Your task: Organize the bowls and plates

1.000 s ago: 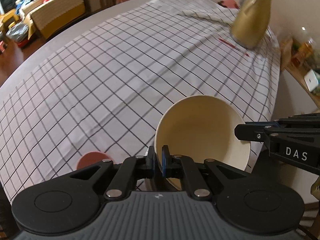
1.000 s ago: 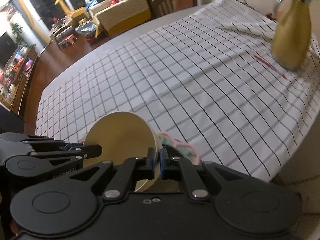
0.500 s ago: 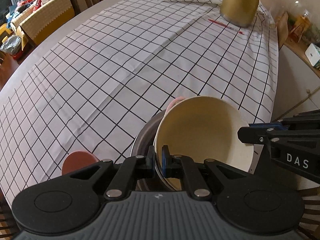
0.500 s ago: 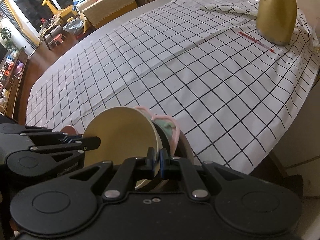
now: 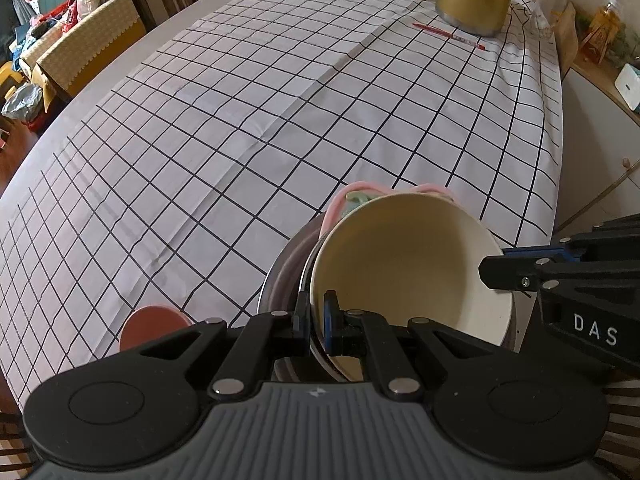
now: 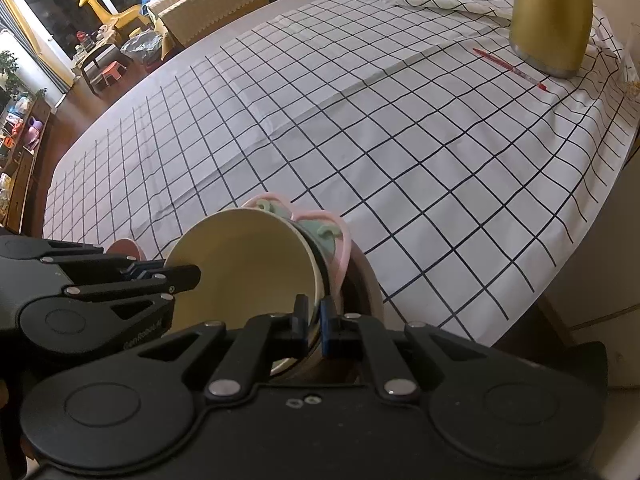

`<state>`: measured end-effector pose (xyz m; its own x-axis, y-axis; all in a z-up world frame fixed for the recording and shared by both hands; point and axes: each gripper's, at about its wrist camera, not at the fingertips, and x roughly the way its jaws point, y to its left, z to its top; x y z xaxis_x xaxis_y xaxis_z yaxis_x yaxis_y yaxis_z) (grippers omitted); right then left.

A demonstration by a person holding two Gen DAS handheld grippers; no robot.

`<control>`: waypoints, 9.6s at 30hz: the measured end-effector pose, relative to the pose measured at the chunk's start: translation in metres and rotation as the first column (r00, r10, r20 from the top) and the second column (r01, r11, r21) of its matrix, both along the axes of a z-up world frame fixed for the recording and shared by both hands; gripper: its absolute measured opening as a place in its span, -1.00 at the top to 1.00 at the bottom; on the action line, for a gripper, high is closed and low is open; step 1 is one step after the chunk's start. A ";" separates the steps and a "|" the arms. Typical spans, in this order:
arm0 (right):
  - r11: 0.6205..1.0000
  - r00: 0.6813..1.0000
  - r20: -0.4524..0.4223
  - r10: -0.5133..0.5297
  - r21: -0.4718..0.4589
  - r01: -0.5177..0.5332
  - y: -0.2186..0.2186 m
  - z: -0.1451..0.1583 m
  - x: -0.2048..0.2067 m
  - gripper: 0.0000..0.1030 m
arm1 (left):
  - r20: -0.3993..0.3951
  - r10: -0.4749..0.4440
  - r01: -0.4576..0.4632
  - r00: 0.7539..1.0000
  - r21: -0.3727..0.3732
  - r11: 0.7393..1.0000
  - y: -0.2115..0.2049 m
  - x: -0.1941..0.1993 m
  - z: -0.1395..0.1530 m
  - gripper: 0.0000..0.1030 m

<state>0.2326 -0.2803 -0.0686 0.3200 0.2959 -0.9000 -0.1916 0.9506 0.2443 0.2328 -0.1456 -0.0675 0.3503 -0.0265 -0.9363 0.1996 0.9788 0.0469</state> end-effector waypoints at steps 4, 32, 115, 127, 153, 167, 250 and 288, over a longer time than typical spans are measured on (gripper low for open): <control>1.000 1.000 -0.001 -0.005 0.000 0.005 -0.001 -0.002 0.001 0.88 | 0.002 -0.007 0.007 1.000 -0.002 1.000 -0.001 0.000 -0.001 0.90; 0.999 1.000 0.023 0.010 0.033 -0.011 -0.005 0.011 -0.006 0.44 | 0.034 0.048 -0.042 0.998 -0.177 0.983 0.036 -0.018 0.031 0.84; 0.997 0.995 -0.063 0.074 -0.031 -0.076 -0.021 -0.063 -0.013 0.59 | -0.081 -0.079 0.064 0.994 -0.178 0.982 0.067 0.019 -0.050 0.66; 0.997 0.994 -0.087 0.061 -0.042 -0.065 -0.018 -0.063 -0.008 0.66 | -0.083 -0.047 0.032 0.995 -0.171 0.985 0.064 0.015 -0.050 0.74; 0.997 0.991 -0.112 0.076 0.037 -0.072 -0.028 -0.028 0.005 0.75 | -0.067 0.051 -0.063 0.996 -0.194 0.979 0.076 -0.001 -0.014 0.75; 0.985 0.982 -0.079 0.170 0.042 -0.167 0.005 0.017 0.009 0.77 | -0.047 0.177 -0.182 0.983 -0.186 0.966 0.109 -0.031 0.029 0.75; 0.830 0.827 -0.077 0.557 0.087 -0.551 0.172 -0.016 0.006 0.35 | -0.064 0.455 -0.459 0.888 -0.092 0.883 0.248 -0.105 -0.009 0.73; 0.981 0.933 0.325 0.152 0.068 -0.183 0.136 0.058 -0.112 -0.90 | 0.319 0.265 -0.220 0.910 -0.170 0.961 0.237 -0.179 0.062 -0.67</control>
<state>0.1208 -0.1443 -0.0106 0.5226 0.4493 -0.7245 -0.4282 0.8732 0.2326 0.0543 0.0916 -0.0056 0.6536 -0.0114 -0.7568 -0.0507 0.9970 -0.0588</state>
